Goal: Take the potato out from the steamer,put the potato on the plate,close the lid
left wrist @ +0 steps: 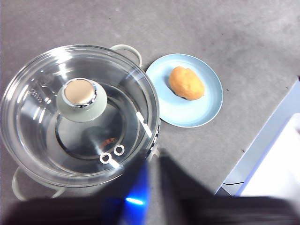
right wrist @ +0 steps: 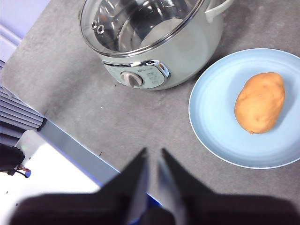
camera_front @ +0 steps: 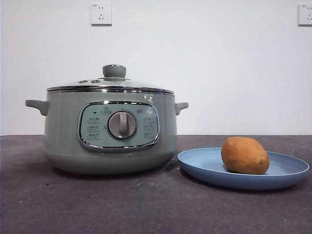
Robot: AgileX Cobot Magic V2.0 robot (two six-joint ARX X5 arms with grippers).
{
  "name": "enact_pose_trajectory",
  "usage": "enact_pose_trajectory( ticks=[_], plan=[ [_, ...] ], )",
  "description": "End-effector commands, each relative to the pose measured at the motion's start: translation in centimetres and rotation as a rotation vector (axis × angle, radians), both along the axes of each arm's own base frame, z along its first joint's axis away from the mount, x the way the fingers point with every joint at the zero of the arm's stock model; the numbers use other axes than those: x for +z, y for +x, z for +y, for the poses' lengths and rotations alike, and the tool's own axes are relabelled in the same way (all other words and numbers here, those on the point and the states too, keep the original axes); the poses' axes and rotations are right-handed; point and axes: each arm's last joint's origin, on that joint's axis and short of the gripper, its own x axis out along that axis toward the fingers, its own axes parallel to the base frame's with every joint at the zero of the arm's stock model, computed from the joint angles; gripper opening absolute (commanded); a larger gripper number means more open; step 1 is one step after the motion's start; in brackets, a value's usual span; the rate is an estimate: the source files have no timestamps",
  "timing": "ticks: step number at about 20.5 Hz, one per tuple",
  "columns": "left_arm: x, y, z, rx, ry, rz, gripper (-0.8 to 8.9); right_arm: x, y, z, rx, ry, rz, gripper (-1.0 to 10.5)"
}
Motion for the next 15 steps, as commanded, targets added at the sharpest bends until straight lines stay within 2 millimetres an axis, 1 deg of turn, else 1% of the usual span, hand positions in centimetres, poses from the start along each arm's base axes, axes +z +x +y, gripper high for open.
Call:
enact_pose_trajectory(
  ticks=[1,12,14,15],
  plan=[
    [-0.3,-0.4,0.0,0.001,0.015,0.052,-0.05,0.1,0.0,0.0,0.004,-0.004,-0.01,0.0],
    [-0.2,-0.2,0.1,0.018,0.018,0.037,-0.04,0.1,0.0,0.0,0.004,-0.004,-0.01,0.0],
    [0.2,0.1,0.7,0.049,-0.002,-0.008,-0.04,0.1,0.0,0.0,0.004,-0.004,-0.01,0.0],
    [0.8,0.0,1.6,0.084,-0.025,-0.062,-0.04,0.1,0.0,0.0,0.004,-0.004,-0.01,0.0]
  ],
)
